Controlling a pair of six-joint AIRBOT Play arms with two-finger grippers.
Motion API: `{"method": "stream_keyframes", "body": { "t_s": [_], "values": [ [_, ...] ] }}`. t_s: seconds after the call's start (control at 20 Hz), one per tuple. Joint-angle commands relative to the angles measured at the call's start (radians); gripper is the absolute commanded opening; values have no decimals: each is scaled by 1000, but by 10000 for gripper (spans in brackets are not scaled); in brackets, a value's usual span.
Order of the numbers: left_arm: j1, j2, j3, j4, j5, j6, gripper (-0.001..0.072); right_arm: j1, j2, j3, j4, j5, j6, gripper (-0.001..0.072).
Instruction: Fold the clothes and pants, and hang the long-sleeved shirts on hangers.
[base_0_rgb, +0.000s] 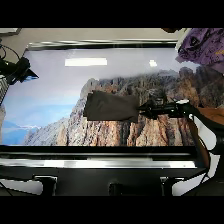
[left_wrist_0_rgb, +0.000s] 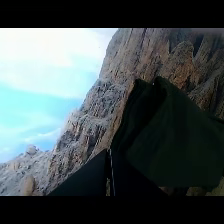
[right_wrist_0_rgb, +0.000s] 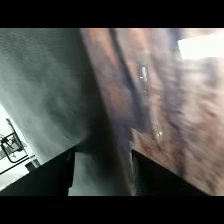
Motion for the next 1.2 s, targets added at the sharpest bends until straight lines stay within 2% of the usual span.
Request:
{"method": "stream_keyframes", "body": {
  "t_s": [0.0, 0.15, 0.2, 0.25, 0.35, 0.55, 0.85, 1.15],
  "values": [
    [-4, -1, 0, 0, 0, 0, 20, 59, -15, -4, 10, -78, -15, 388],
    [-11, -8, 0, 0, 0, 0, 20, 89, -16, -1, 12, -97, -18, 214],
    [-14, -11, 0, 0, 0, 0, 20, 91, -16, 8, 13, -84, -19, 101],
    [-16, -16, 0, 0, 0, 0, 20, 90, -14, 31, 14, -54, -26, 33],
    [-21, -23, 0, 0, 0, 0, 20, 76, 0, 114, -19, 5, 1, 31],
    [-32, -30, 0, -3, 0, 0, 20, 10, 40, 368, -242, 82, 224, 31],
    [-41, -29, 0, -3, -1, 0, 20, -135, 74, 706, -483, 206, 461, 30],
    [-43, -29, 0, -12, -1, -1, 20, -292, 164, 845, -685, 243, 635, 30]
  ]
}}
